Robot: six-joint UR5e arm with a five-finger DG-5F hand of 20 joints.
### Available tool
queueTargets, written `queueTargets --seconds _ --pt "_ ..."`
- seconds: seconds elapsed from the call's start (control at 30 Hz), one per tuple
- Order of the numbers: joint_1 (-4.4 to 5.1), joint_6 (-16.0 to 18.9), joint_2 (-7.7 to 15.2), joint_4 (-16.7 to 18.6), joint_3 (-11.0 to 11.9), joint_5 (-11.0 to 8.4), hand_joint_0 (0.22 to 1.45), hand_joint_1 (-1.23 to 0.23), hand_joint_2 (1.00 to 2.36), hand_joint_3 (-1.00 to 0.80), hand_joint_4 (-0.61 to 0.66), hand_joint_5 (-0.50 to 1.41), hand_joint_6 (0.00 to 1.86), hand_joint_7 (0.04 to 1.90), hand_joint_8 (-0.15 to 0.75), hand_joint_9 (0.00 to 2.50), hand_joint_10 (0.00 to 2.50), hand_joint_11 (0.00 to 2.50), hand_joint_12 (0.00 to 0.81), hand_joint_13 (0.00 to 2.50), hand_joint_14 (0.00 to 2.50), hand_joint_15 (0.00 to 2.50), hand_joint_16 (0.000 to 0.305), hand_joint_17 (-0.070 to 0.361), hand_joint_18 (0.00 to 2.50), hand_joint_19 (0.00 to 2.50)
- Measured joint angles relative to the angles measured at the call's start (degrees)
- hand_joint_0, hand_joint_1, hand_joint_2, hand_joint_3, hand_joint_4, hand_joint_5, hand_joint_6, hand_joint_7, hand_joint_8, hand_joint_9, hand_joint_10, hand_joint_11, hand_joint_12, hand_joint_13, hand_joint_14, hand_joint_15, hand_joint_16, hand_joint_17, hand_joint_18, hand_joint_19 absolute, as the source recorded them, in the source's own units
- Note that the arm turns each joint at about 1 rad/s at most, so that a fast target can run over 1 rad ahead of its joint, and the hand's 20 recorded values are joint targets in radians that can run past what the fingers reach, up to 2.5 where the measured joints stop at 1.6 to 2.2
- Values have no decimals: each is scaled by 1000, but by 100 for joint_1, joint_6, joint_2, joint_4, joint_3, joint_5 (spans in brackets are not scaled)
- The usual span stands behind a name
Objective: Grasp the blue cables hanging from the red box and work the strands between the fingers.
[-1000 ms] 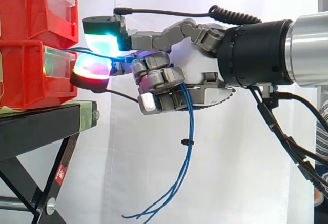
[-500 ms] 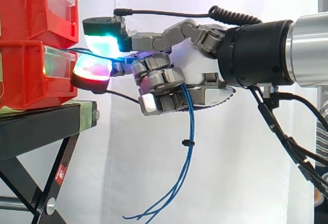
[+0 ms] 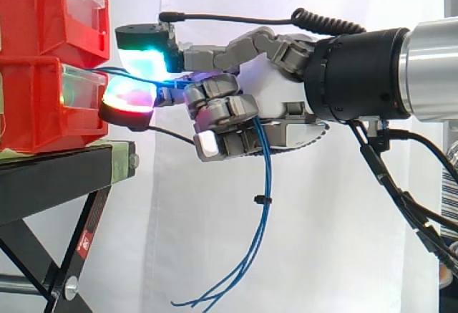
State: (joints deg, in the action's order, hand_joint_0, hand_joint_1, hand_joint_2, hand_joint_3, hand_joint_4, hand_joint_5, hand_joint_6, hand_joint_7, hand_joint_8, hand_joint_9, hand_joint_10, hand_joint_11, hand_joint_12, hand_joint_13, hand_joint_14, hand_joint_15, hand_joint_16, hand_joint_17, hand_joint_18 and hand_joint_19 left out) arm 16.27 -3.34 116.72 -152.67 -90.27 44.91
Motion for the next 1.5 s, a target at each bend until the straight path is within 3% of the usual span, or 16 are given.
queueTargets --seconds 1.33,1.4,1.5 --pt "0 0 0 0 0 0 893 -621 1018 -527 248 389 20 1410 494 726 2500 2500 526 1072 2500 1698 55 123 1385 810" --pt "0 0 0 0 1 0 885 -626 1014 -577 242 356 122 1337 468 692 2500 2500 512 1063 2500 1706 54 121 1407 869" --pt "0 0 0 0 1 0 890 -628 1016 -566 242 351 91 1360 485 676 2500 2500 523 1049 2500 1681 54 122 1387 866"
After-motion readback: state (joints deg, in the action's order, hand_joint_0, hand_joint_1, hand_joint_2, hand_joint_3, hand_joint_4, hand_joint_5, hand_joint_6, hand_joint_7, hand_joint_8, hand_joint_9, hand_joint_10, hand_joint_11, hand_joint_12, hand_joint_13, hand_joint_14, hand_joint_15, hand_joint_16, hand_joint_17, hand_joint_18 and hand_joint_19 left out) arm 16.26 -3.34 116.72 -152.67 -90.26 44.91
